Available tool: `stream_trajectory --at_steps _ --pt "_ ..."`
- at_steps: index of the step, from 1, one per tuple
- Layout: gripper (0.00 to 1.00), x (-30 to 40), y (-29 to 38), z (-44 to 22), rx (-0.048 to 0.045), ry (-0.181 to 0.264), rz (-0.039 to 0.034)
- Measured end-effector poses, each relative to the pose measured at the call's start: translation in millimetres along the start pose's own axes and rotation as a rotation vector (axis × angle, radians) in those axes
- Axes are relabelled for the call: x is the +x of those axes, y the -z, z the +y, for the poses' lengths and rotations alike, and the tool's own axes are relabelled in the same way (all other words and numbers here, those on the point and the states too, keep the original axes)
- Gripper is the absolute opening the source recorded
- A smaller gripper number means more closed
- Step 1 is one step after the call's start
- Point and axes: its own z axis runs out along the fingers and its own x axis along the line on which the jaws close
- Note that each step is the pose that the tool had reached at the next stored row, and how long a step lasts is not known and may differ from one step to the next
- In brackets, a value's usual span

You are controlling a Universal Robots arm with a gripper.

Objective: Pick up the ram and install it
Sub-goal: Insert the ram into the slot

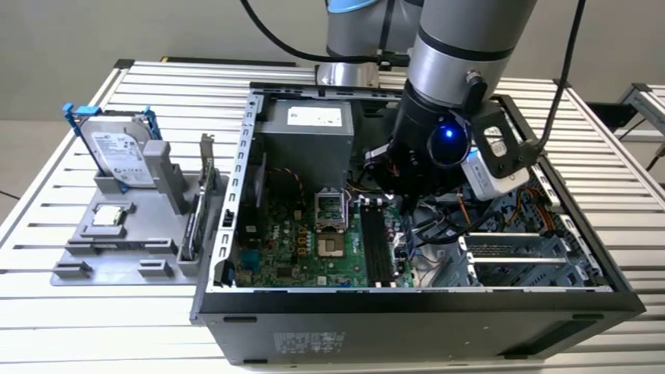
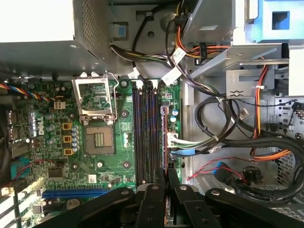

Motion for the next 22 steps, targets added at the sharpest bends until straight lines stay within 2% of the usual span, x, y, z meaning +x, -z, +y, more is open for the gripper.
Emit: stream_trajectory --at_steps 11,22 --pt "0.00 0.2 -8.6 0.1 -0.0003 0.000 0.0000" --pt "0.00 0.6 -23.6 1.8 -0.0002 0.000 0.0000"
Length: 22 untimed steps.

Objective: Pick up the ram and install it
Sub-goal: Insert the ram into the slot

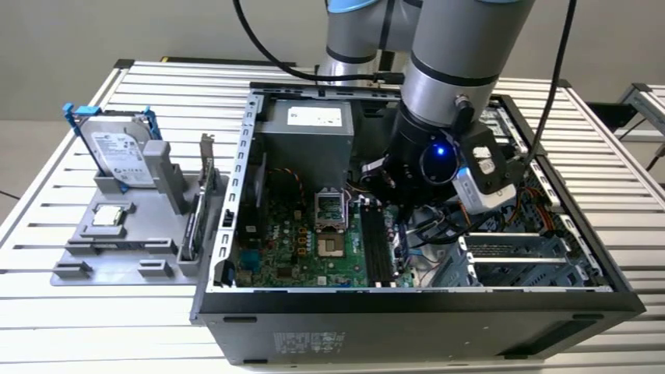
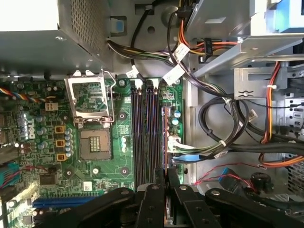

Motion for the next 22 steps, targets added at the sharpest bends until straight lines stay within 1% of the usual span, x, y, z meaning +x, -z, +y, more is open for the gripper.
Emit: stream_trajectory --at_steps 5,20,22 --pt "0.00 0.0 -4.8 1.4 -0.0002 0.000 0.0000" --pt "0.00 -0.8 -14.1 8.0 -0.0001 0.000 0.0000" --pt "0.00 -0.7 -16.2 8.6 -0.0002 0.000 0.0000"
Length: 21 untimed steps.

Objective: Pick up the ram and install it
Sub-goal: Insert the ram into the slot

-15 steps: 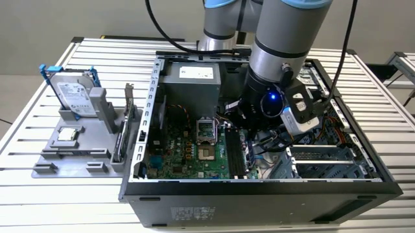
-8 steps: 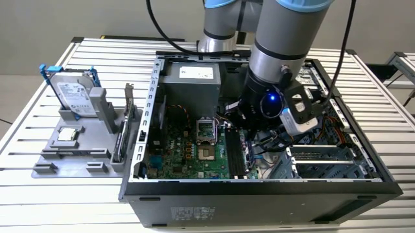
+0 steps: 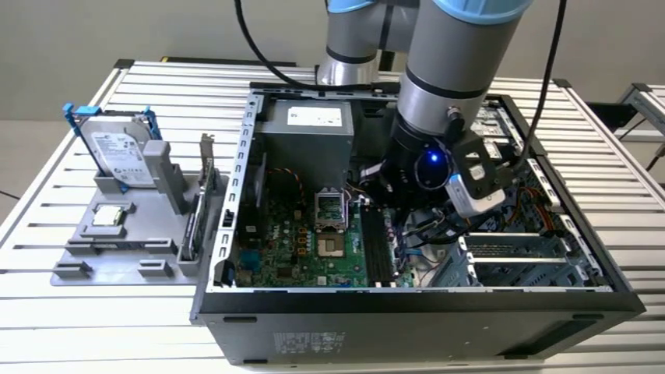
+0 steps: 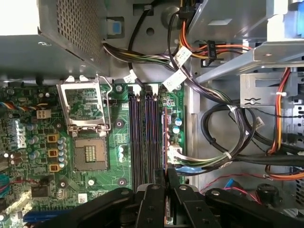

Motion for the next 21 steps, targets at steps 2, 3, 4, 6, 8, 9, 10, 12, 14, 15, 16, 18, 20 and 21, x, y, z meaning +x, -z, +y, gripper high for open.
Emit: stream_trajectory --at_steps 2,3,4,6,8,9,10,12,14,15,16,18,20,21 --pt "0.00 0.1 -2.9 0.4 0.0001 0.000 0.0000" --pt "0.00 0.2 -4.3 0.7 0.0001 0.000 0.0000" --pt "0.00 0.3 -5.6 0.9 0.0001 0.000 0.0000" --pt "0.00 0.4 -7.7 1.6 0.0001 0.000 0.0001" --pt "0.00 0.6 -9.2 2.5 0.0001 0.000 0.0001" --pt "0.00 0.7 -10.1 3.0 0.0001 0.000 0.0001" --pt "0.00 0.8 -11.0 3.5 -0.0003 0.000 0.0000" --pt "0.00 1.0 -12.5 4.3 -0.0004 0.000 0.0000" --pt "0.00 1.1 -13.7 5.2 -0.0006 0.000 0.0001" --pt "0.00 1.2 -14.3 5.5 -0.0006 0.000 0.0001" --pt "0.00 1.3 -14.9 6.0 -0.0008 0.000 0.0000" --pt "0.00 1.4 -15.9 6.8 -0.0010 0.000 0.0000" --pt "0.00 1.5 -17.3 7.7 -0.0009 0.000 0.0001" --pt "0.00 1.6 -18.0 8.1 -0.0010 0.000 0.0001"
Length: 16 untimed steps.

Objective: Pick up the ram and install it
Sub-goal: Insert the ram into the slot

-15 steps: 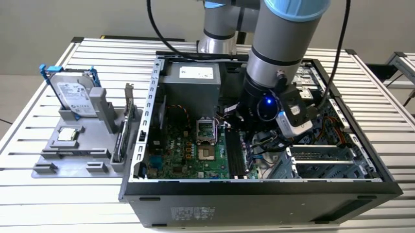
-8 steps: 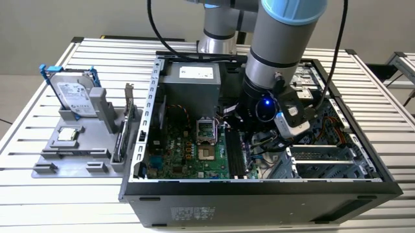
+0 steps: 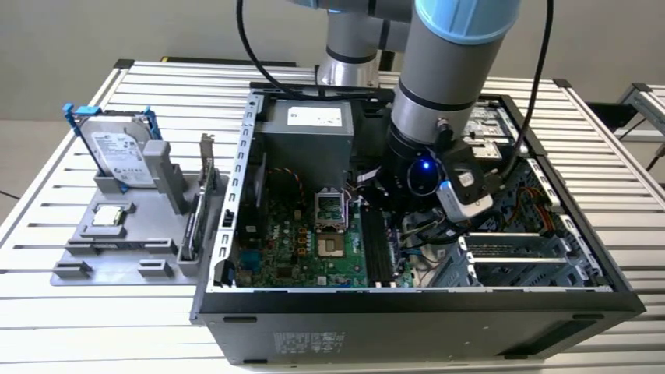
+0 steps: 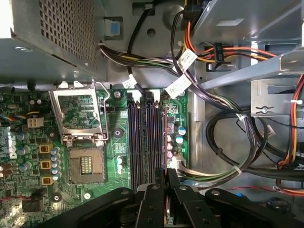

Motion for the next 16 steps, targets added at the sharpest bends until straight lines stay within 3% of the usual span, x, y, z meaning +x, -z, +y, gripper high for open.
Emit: stream_trajectory --at_steps 16 --pt "0.00 1.4 -14.7 4.1 0.0000 0.001 0.0000"
